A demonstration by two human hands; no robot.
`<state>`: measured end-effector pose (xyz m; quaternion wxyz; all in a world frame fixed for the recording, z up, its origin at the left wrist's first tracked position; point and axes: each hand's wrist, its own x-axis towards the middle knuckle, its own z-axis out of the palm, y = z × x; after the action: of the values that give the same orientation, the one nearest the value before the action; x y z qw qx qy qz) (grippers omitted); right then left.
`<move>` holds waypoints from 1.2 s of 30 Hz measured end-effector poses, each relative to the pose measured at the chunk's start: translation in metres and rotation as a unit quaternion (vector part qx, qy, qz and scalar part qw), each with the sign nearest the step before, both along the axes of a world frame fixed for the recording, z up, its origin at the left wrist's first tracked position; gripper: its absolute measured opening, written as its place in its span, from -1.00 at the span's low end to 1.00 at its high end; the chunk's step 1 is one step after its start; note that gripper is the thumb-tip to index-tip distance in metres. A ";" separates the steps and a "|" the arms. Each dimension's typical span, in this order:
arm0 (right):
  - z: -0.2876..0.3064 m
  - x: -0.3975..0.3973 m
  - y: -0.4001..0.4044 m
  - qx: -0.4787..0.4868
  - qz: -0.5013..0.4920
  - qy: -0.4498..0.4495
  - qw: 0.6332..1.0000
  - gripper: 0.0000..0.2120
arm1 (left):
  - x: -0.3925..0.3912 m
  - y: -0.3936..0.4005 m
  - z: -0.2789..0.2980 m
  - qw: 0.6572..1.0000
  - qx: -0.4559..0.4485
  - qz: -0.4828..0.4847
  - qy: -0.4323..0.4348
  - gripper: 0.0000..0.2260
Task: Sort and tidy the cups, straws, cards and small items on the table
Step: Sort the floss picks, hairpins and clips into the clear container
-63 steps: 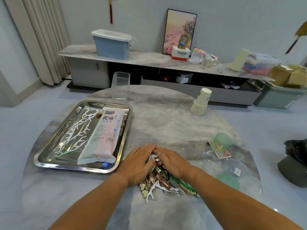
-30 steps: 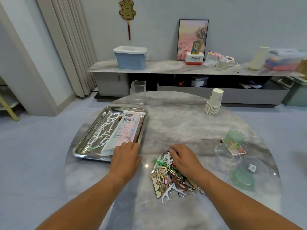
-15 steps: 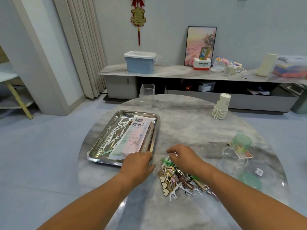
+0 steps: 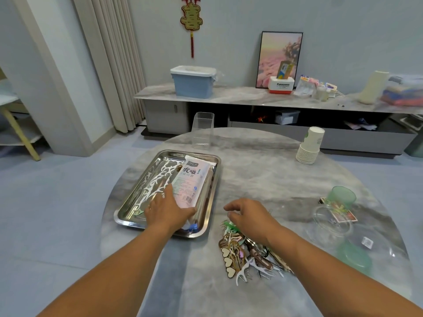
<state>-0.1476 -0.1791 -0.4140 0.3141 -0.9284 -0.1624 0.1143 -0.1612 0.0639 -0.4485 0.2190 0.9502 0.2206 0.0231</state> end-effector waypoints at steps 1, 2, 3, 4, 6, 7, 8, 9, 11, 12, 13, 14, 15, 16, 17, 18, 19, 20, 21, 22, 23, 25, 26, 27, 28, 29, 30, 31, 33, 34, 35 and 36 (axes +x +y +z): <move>0.001 0.003 0.000 0.005 -0.004 0.002 1.000 -0.71 | 0.004 0.000 -0.001 1.000 0.000 0.000 0.000 0.00; 0.002 0.005 0.000 0.011 -0.009 0.003 1.000 -0.71 | 0.006 0.000 -0.001 1.000 -0.001 -0.001 0.003 0.03; 0.003 0.007 0.000 0.018 -0.014 0.004 1.000 -0.71 | 0.007 0.000 -0.001 1.000 -0.004 -0.002 0.007 0.05; 0.003 0.009 0.000 0.026 -0.020 0.006 0.999 -0.72 | 0.008 0.002 -0.001 1.000 -0.008 -0.004 0.010 0.06; 0.005 0.011 -0.002 0.039 -0.032 0.013 0.999 -0.72 | 0.009 0.006 -0.001 1.000 -0.018 -0.007 0.003 0.06; 0.005 0.012 -0.002 0.045 -0.038 0.015 0.998 -0.72 | 0.010 0.009 0.001 1.000 -0.026 -0.004 -0.009 0.03; 0.005 0.013 -0.003 0.049 -0.043 0.017 0.998 -0.72 | 0.011 0.012 0.003 0.999 -0.039 0.004 -0.025 0.00; 0.005 0.014 -0.004 0.052 -0.050 0.017 0.997 -0.73 | 0.014 0.016 0.007 0.997 -0.059 0.018 -0.043 -0.05; 0.003 0.016 -0.005 0.061 -0.070 0.019 0.996 -0.74 | 0.020 0.028 0.018 0.991 -0.106 0.046 -0.071 -0.15; 0.002 0.017 -0.005 0.072 -0.087 0.022 0.993 -0.76 | 0.022 0.036 0.023 0.987 -0.126 0.054 -0.085 -0.21; 0.002 0.018 -0.005 0.083 -0.106 0.027 0.991 -0.77 | 0.022 0.044 0.026 0.983 -0.147 0.061 -0.095 -0.25; 0.002 0.019 -0.004 0.092 -0.124 0.033 0.987 -0.77 | 0.021 0.052 0.026 0.978 -0.167 0.068 -0.101 -0.27; 0.002 0.019 -0.002 0.098 -0.140 0.039 0.984 -0.77 | 0.018 0.059 0.025 0.975 -0.184 0.075 -0.099 -0.27; 0.003 0.020 -0.001 0.100 -0.154 0.044 0.982 -0.77 | 0.015 0.065 0.022 0.973 -0.194 0.081 -0.092 -0.27; 0.005 0.021 0.000 0.096 -0.164 0.045 0.981 -0.77 | 0.011 0.069 0.019 0.973 -0.197 0.085 -0.083 -0.27; 0.007 0.023 0.000 0.084 -0.172 0.042 0.981 -0.77 | 0.008 0.071 0.016 0.974 -0.196 0.087 -0.075 -0.26; 0.010 0.025 -0.001 0.064 -0.177 0.039 0.981 -0.79 | 0.006 0.071 0.014 0.974 -0.194 0.087 -0.073 -0.24; 0.013 0.027 -0.003 0.042 -0.174 0.041 0.983 -0.83 | 0.005 0.068 0.014 0.975 -0.191 0.082 -0.076 -0.22; 0.016 0.029 -0.006 0.023 -0.163 0.051 0.985 -0.87 | 0.005 0.064 0.015 0.976 -0.190 0.068 -0.083 -0.21; 0.019 0.030 -0.009 0.013 -0.147 0.065 0.987 -0.91 | 0.005 0.059 0.016 0.976 -0.193 0.050 -0.091 -0.21; 0.021 0.030 -0.011 0.014 -0.135 0.078 0.988 -0.91 | 0.006 0.053 0.018 0.975 -0.199 0.030 -0.098 -0.19; 0.021 0.029 -0.012 0.034 -0.132 0.075 0.988 -0.85 | 0.008 0.039 0.023 0.968 -0.229 -0.009 -0.105 -0.14; 0.020 0.028 -0.010 0.064 -0.139 0.069 0.986 -0.80 | 0.008 0.034 0.026 0.963 -0.246 -0.034 -0.105 -0.12; 0.022 0.028 -0.008 0.113 -0.151 0.070 0.980 -0.76 | 0.008 0.028 0.029 0.958 -0.261 -0.065 -0.102 -0.10; 0.025 0.028 -0.005 0.175 -0.163 0.084 0.967 -0.73 | 0.008 0.023 0.033 0.953 -0.272 -0.096 -0.096 -0.10; 0.029 0.028 -0.002 0.238 -0.176 0.104 0.950 -0.72 | 0.007 0.020 0.037 0.949 -0.277 -0.123 -0.087 -0.10; 0.033 0.029 0.000 0.291 -0.191 0.127 0.929 -0.73 | 0.007 0.016 0.040 0.947 -0.278 -0.144 -0.077 -0.10; 0.036 0.030 0.001 0.336 -0.209 0.152 0.906 -0.76 | 0.006 0.014 0.043 0.945 -0.277 -0.161 -0.069 -0.10; 0.039 0.033 0.000 0.395 -0.252 0.183 0.864 -0.77 | 0.006 0.012 0.046 0.938 -0.283 -0.192 -0.063 -0.14; 0.039 0.035 -0.003 0.418 -0.277 0.189 0.844 -0.75 | 0.006 0.013 0.046 0.932 -0.291 -0.207 -0.063 -0.16; 0.039 0.037 -0.008 0.441 -0.303 0.189 0.824 -0.73 | 0.006 0.014 0.047 0.926 -0.298 -0.221 -0.060 -0.18; 0.040 0.039 -0.013 0.461 -0.323 0.187 0.805 -0.71 | 0.007 0.016 0.048 0.923 -0.302 -0.233 -0.053 -0.19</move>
<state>-0.1084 -0.1918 -0.3739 0.7485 -0.6333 0.1755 0.0890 -0.1545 0.0799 -0.4004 0.5062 0.8609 -0.0223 -0.0465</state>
